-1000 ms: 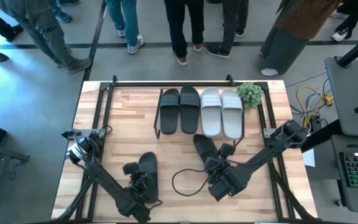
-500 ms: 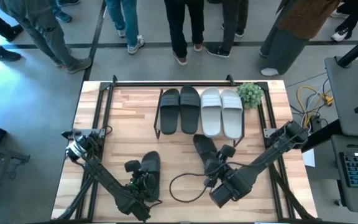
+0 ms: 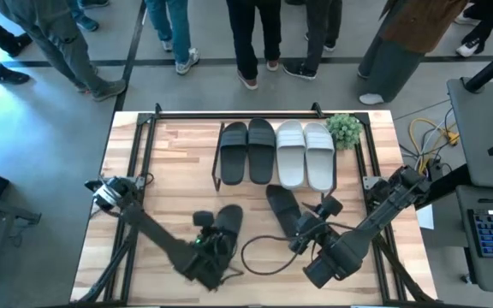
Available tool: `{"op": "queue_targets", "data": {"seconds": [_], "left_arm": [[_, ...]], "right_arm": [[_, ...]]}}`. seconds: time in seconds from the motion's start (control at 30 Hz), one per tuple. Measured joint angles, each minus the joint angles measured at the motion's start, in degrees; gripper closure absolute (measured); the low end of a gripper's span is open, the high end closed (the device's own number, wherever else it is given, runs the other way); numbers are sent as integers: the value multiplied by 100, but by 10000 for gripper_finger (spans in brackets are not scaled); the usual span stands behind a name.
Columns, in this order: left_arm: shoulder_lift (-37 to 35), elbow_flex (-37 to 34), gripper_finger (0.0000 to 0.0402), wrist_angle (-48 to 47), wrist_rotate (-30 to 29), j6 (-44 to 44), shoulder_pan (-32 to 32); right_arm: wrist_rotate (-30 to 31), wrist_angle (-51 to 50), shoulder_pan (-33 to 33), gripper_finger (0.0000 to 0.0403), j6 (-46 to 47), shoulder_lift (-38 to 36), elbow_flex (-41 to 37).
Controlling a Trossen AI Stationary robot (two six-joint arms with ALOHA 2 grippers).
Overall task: Pick and place slides into the shelf
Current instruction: Put the black slide under the shelf
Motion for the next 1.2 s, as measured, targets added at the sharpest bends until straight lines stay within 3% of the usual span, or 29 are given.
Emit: {"op": "queue_targets", "data": {"seconds": [0.33,0.47,0.7,0.9,1.2], "left_arm": [[0,-318,401,2103,-708,1921,1399],[0,-532,401,2488,-801,2274,1987],[2,-800,394,3310,-1063,3140,2297],[2,-805,333,3360,-756,3248,2265],[-37,-801,206,3328,-556,3250,2208]], "right_arm": [[-20,9,7,179,129,-84,-57],[-43,9,7,179,139,-84,-55],[-170,7,10,179,169,-84,-63],[-170,7,9,179,76,-84,-79],[-385,9,9,179,17,-84,-83]]}}
